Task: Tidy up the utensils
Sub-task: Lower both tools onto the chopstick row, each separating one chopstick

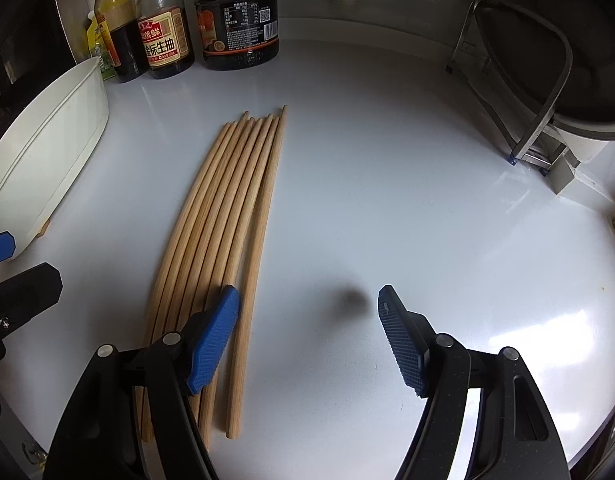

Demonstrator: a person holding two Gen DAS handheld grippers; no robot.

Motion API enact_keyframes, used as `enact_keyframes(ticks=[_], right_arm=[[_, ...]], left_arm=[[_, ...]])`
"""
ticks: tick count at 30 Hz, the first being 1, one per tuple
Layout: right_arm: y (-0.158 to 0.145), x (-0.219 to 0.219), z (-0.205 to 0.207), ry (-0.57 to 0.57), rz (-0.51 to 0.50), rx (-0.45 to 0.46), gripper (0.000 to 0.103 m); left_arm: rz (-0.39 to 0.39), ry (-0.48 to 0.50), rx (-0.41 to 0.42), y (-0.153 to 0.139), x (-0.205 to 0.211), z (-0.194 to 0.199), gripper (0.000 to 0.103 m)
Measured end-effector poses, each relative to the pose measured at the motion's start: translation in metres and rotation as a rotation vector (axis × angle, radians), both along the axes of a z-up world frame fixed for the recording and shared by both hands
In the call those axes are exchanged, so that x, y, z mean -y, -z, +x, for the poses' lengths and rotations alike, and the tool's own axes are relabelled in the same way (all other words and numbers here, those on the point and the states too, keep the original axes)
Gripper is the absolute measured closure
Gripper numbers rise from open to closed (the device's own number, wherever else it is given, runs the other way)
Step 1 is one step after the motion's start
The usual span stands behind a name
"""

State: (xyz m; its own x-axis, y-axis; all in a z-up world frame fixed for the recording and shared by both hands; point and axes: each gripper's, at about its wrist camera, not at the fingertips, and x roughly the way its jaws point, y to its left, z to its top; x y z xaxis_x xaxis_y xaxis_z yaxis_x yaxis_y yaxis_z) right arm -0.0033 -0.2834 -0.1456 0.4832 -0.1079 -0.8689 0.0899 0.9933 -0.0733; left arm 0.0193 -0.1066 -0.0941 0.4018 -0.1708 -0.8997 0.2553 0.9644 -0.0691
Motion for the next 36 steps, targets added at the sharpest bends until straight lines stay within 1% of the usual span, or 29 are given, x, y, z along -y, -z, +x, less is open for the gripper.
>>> enact_keyframes(ticks=[12, 18, 21, 24, 31, 36], right_arm=[[0.001, 0.018, -0.002, 0.006, 0.011, 0.015, 0.034], [0.0, 0.036, -0.001, 0.003, 0.013, 0.023, 0.034], [0.0, 0.045, -0.001, 0.002, 0.02, 0.025, 0.034], [-0.001, 0.05, -0.004, 0.004, 0.03, 0.031, 0.034], [-0.001, 0.05, -0.005, -0.006, 0.039, 0.047, 0.034], [0.0, 0.048, -0.004, -0.014, 0.04, 0.05, 0.034]], left_arm=[[-0.006, 0.019, -0.007, 0.007, 0.018, 0.004, 0.008], [-0.012, 0.014, -0.032, 0.019, 0.027, 0.007, 0.008], [-0.001, 0.015, -0.032, 0.024, 0.031, 0.007, 0.008], [0.025, 0.016, -0.031, 0.031, 0.034, 0.008, 0.008], [0.053, 0.009, -0.052, 0.044, 0.036, 0.012, 0.008], [0.052, 0.005, -0.054, 0.047, 0.037, 0.014, 0.008]])
